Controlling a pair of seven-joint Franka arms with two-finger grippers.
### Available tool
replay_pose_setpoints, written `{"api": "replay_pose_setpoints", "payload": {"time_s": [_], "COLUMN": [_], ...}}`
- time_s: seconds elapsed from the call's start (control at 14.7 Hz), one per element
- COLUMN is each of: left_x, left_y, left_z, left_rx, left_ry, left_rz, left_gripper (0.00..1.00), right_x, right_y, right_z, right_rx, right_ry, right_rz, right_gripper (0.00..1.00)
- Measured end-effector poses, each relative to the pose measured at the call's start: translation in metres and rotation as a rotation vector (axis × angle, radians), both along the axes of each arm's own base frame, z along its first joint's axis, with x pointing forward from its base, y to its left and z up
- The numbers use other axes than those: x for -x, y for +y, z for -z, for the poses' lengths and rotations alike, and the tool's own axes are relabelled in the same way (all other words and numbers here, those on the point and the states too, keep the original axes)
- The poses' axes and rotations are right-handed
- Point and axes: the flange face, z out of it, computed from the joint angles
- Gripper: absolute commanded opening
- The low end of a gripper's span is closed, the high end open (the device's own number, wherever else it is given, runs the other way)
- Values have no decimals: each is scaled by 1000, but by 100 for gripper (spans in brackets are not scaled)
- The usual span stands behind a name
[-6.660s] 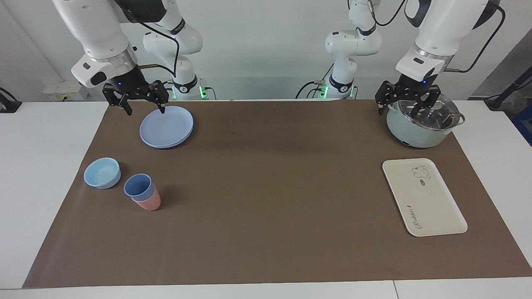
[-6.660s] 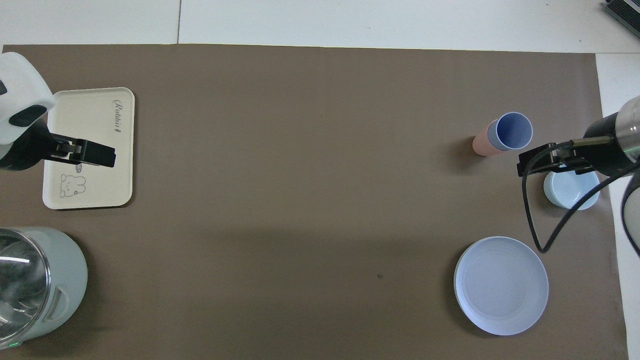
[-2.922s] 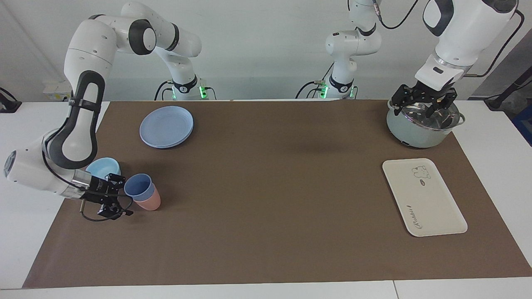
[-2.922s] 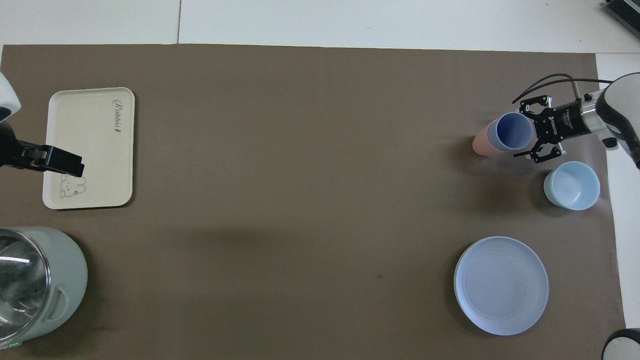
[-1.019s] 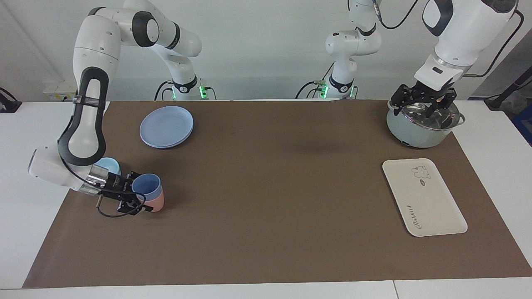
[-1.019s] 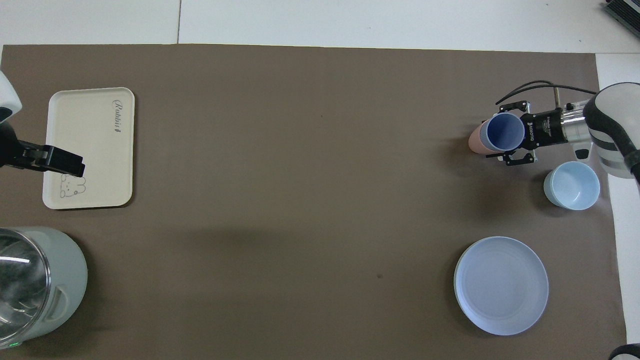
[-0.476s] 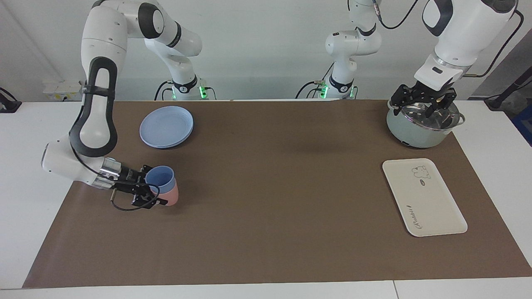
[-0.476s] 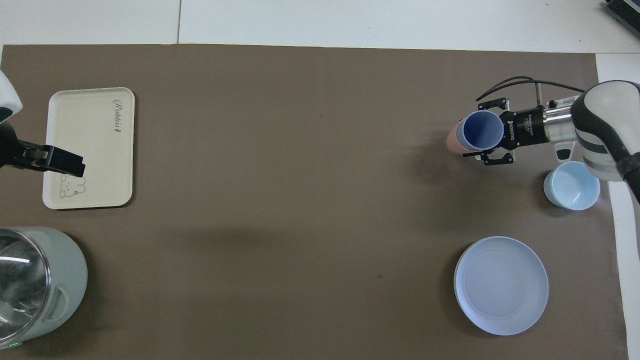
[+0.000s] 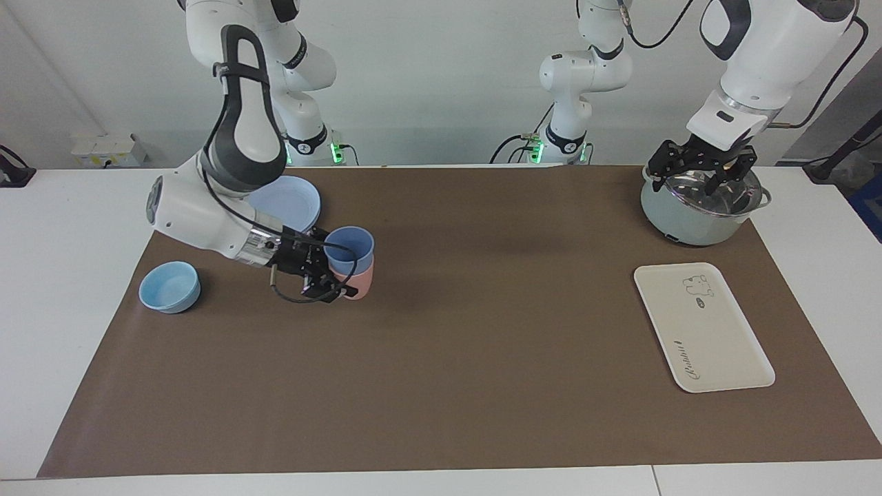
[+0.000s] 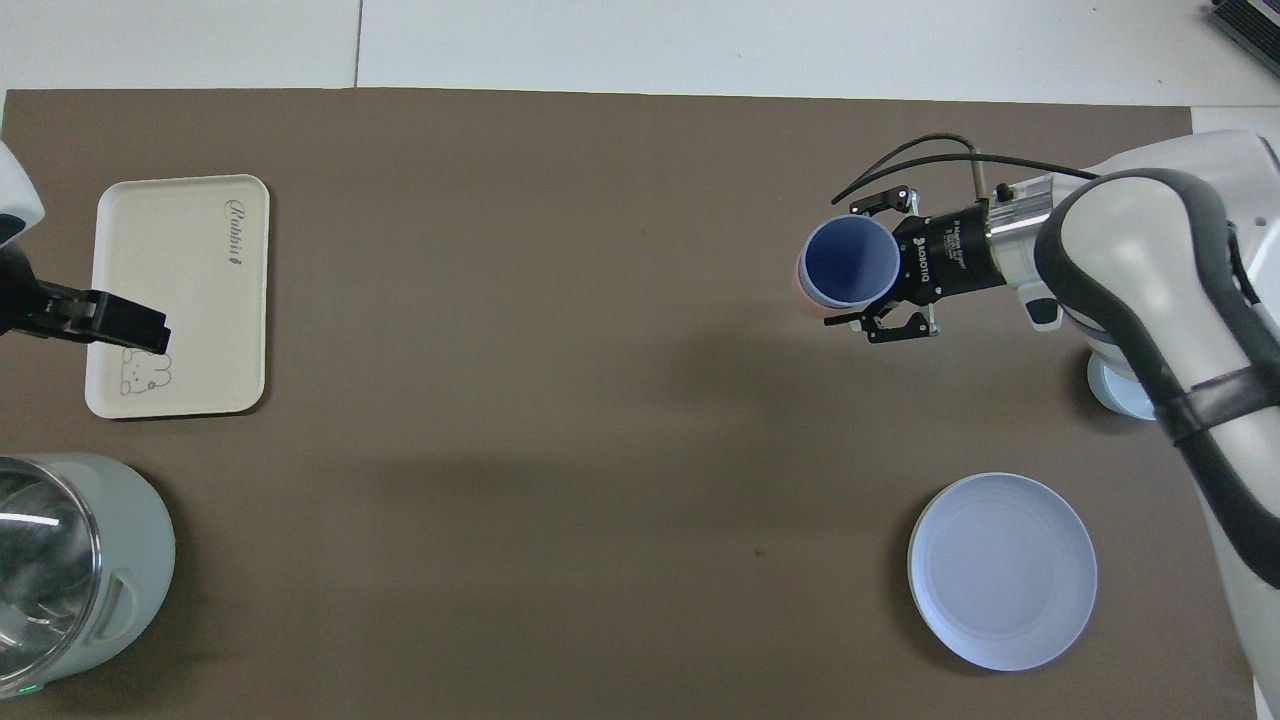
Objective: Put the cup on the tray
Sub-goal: 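Carry the cups toward the center while the left gripper reaches over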
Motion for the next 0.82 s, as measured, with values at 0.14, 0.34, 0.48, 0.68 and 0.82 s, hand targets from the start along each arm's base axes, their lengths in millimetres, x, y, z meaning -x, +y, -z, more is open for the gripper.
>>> {"api": "replay_pose_setpoints", "payload": {"time_s": [0.14, 0.34, 0.48, 0.68, 0.82], "left_x": [0, -2, -6, -9, -3], "left_y": [0, 0, -9, -74, -129], "left_z": [0, -1, -3, 1, 10], "left_rx": [0, 0, 8, 60, 125], "left_ry": [-4, -20, -57, -152, -203], "left_rz": [-2, -47, -137, -310, -404], "left_gripper": [100, 100, 100, 100, 100], "right_x": [8, 26, 37, 51, 59], "right_y": [48, 115, 150, 182, 196], "right_z": [-7, -10, -16, -25, -29], "right_rx": [37, 101, 107, 140, 160], "right_ry": [10, 13, 10, 6, -4], "right_rz": [25, 47, 75, 67, 49], "right_gripper": [0, 0, 0, 0, 0]}}
